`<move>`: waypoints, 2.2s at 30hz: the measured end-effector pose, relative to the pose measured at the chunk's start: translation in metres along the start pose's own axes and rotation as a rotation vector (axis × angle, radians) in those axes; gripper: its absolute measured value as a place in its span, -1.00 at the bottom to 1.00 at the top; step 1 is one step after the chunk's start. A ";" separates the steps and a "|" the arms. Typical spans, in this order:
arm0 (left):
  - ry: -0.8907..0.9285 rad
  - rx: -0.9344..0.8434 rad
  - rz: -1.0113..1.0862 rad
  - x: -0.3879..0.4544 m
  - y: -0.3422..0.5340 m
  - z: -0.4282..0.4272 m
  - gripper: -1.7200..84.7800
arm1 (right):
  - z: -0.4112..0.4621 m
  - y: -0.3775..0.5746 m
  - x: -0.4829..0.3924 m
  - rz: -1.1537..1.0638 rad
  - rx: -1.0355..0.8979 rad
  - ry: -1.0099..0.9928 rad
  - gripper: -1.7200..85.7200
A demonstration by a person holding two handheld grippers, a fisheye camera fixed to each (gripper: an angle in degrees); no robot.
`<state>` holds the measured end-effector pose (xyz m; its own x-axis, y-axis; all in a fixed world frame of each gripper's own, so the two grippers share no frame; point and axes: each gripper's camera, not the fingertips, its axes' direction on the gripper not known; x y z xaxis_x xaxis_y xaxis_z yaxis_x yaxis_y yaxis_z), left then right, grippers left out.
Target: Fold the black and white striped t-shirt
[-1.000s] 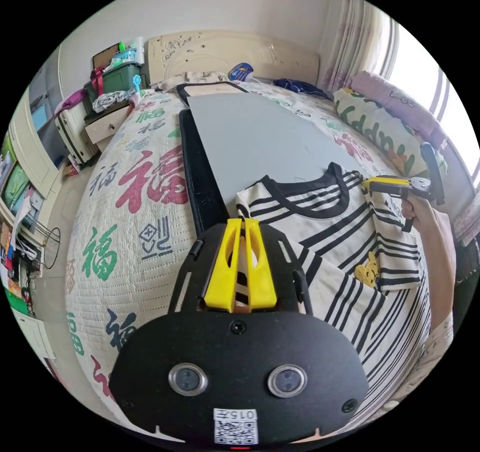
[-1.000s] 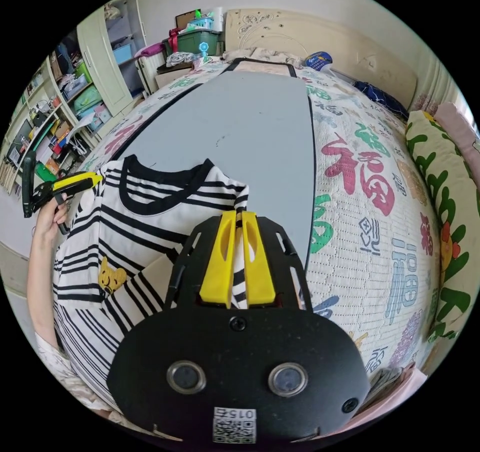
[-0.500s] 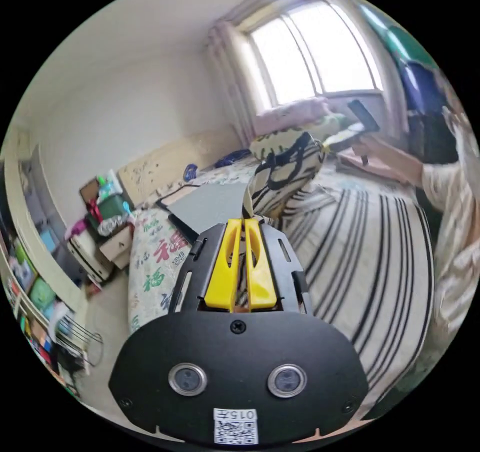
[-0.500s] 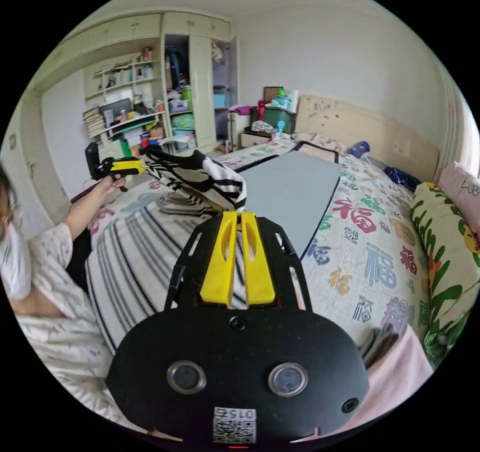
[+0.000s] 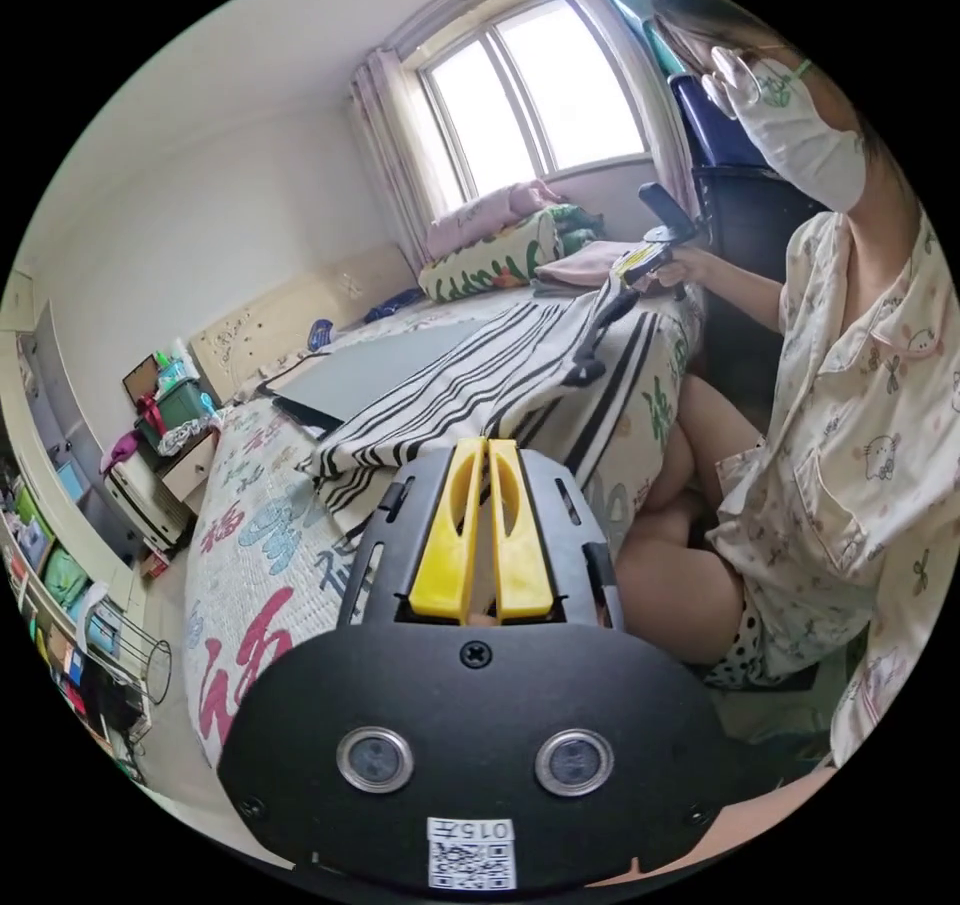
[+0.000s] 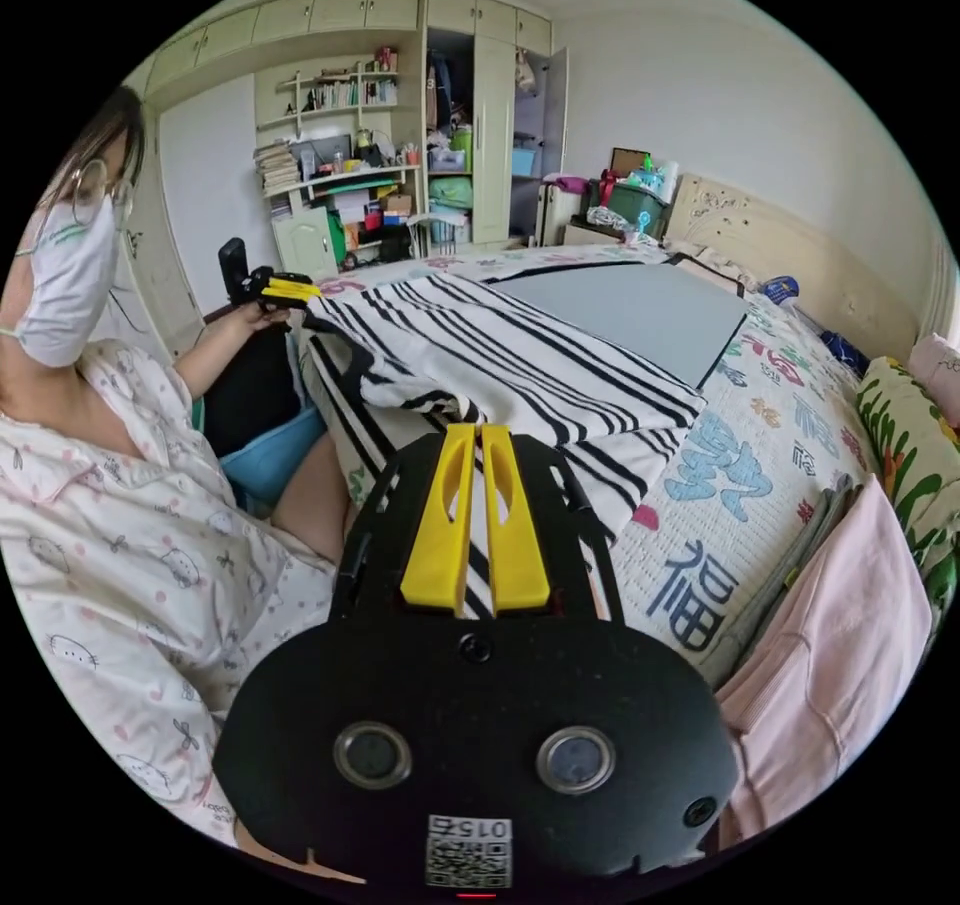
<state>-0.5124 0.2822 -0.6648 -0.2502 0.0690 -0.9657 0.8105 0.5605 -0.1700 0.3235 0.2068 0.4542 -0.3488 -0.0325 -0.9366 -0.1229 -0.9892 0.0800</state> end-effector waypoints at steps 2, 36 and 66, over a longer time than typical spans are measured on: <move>0.090 -0.112 0.015 0.002 0.004 0.003 -0.96 | 0.008 0.004 0.002 -0.014 -0.186 -0.039 -0.97; 0.119 -0.036 -0.919 -0.416 -0.151 0.068 -0.94 | 0.007 -0.126 0.500 0.721 0.159 -0.165 -0.95; 0.073 -0.086 -0.874 -0.483 -0.196 0.125 -0.82 | 0.051 0.014 0.340 0.179 0.493 0.126 -0.80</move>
<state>-0.4844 0.0358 -0.1897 -0.7976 -0.3629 -0.4818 0.2716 0.4971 -0.8241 0.1556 0.1894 0.1541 -0.2939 -0.2408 -0.9250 -0.5037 -0.7835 0.3640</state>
